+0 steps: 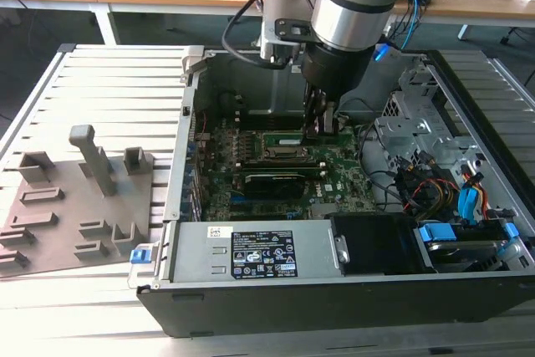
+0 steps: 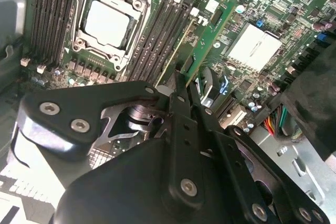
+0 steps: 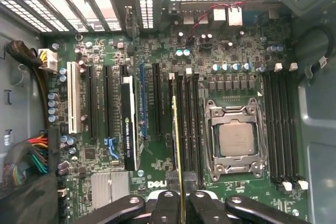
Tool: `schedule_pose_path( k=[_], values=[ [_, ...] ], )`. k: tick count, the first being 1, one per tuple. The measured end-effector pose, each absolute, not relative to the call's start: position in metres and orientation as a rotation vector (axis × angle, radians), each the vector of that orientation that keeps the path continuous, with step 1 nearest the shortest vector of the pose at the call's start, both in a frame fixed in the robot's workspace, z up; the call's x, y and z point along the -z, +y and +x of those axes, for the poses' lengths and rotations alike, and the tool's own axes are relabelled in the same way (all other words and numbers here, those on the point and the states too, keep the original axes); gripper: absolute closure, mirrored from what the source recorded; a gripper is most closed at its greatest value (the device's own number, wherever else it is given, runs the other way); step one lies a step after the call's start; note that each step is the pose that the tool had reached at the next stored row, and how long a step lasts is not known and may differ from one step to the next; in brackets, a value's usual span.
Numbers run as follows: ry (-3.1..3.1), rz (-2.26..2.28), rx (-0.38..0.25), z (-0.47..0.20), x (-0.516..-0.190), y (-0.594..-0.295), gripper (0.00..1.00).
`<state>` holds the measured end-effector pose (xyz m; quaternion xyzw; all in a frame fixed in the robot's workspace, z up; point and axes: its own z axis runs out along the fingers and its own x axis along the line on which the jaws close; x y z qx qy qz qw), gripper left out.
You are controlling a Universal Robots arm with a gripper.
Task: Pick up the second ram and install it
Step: 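Insert the second ram into the second slot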
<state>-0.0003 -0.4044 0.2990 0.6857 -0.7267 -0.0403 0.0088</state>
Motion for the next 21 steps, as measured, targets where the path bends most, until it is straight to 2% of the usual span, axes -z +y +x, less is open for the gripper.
schedule_pose_path(
  k=[10, 21],
  values=[
    [-2.276, 2.137, 0.126, -0.012, -0.28, -0.389, 0.86],
    [-2.307, 2.105, 0.126, -0.024, -0.253, -0.387, 0.86]
  ],
)
